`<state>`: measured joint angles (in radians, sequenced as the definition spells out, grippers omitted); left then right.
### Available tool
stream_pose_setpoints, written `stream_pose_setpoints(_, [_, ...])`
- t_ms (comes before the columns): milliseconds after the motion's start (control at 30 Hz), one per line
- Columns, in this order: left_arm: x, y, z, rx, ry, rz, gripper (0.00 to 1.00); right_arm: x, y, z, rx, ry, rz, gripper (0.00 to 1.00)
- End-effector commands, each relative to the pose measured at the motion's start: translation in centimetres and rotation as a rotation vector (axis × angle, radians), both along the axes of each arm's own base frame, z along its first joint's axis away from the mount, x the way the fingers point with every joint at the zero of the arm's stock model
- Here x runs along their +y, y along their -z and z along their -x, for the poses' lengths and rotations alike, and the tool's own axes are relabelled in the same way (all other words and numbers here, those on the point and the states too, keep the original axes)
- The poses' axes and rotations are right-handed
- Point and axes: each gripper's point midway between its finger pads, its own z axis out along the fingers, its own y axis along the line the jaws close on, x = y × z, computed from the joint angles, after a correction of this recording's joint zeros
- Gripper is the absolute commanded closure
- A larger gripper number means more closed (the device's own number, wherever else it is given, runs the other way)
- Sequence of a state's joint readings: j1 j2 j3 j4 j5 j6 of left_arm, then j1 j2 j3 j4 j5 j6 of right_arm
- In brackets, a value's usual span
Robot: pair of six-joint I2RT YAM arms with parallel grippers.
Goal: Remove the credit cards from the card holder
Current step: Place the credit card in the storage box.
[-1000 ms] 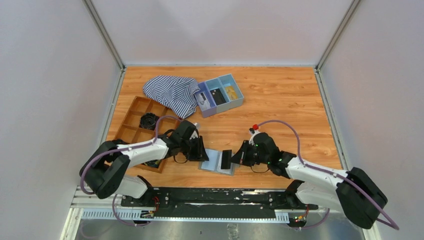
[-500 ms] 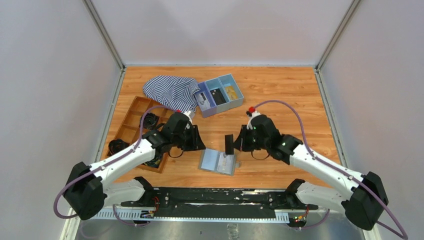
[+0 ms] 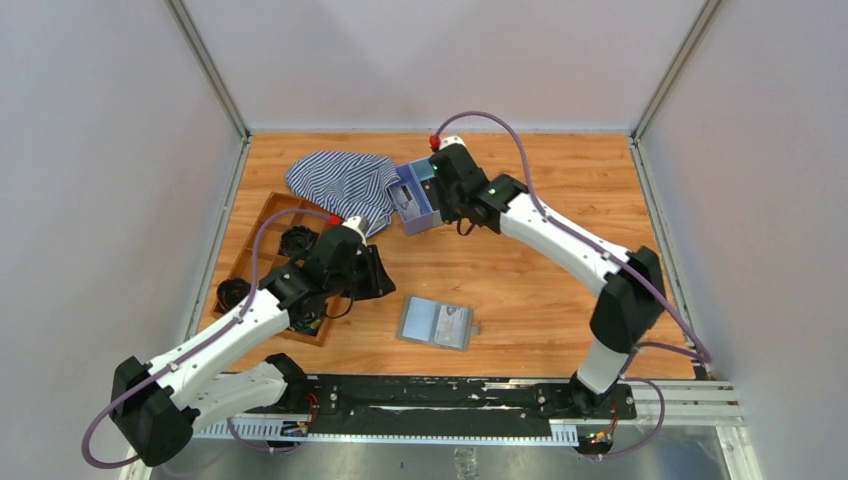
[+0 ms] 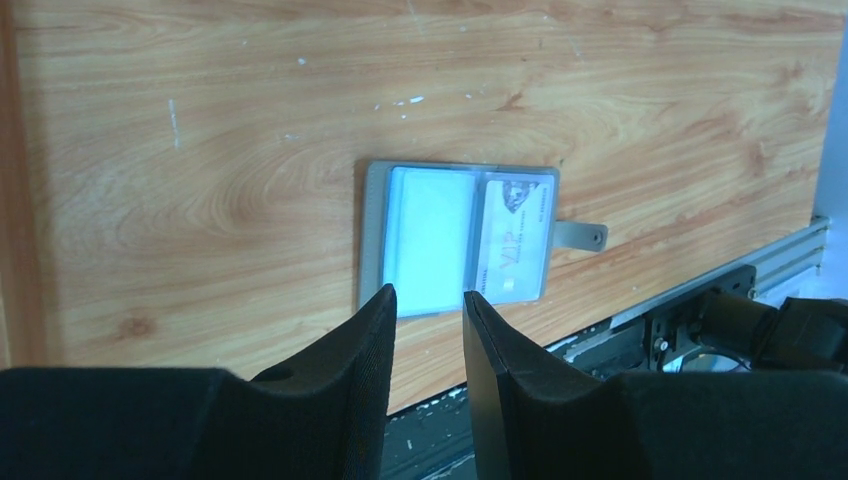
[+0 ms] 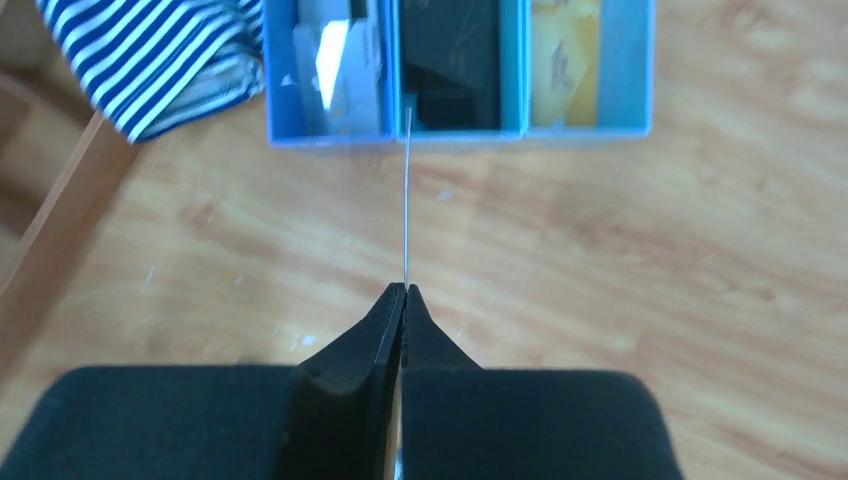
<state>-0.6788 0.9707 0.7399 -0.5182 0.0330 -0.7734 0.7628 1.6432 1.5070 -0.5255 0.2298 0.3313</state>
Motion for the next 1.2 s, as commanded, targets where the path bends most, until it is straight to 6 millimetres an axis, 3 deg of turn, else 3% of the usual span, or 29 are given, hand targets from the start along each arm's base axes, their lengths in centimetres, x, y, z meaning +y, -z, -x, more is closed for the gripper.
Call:
stream_pose_setpoints(0, [1.5,1.1,0.5,0.024,-0.035,-0.044,0.65,-1.5,-0.9,-4.4,-0.103,0.043,0.215,1.0])
stream_pose_setpoints(133, [1.7,1.3,0.7,0.023,-0.036,-0.044,0.65,0.0,-0.7,-7.3,-0.154,0.046,0.263,1.0])
stream_pose_setpoints(333, [2.2,1.8,0.4,0.017,-0.067,-0.065,0.65,1.0,1.9,-10.4,-0.183,0.063,0.343,1.0])
stream_pose_setpoints(533, [2.7,2.9,0.5,0.039,-0.062,-0.11,0.65,2.0,4.3,-12.5,-0.215,0.063,0.378,1.0])
stream_pose_setpoints(933, [2.8,3.4,0.1,0.048,-0.071,-0.119,0.65,2.2,8.0,-15.7,-0.265,0.077,0.529,1.0])
stream_pose_setpoints(1000, [2.7,3.3,0.0,0.048,-0.067,-0.117,0.65,2.0,8.3,-16.0,-0.268,0.074,0.544,0.91])
stream_pose_setpoints(1100, [2.5,3.3,-0.2,0.05,-0.061,-0.118,0.65,2.5,8.3,-16.0,-0.263,0.047,0.52,0.7])
stream_pose_setpoints(1167, [2.4,3.4,-0.3,0.053,-0.059,-0.118,0.65,3.3,8.5,-15.6,-0.247,0.013,0.47,0.65])
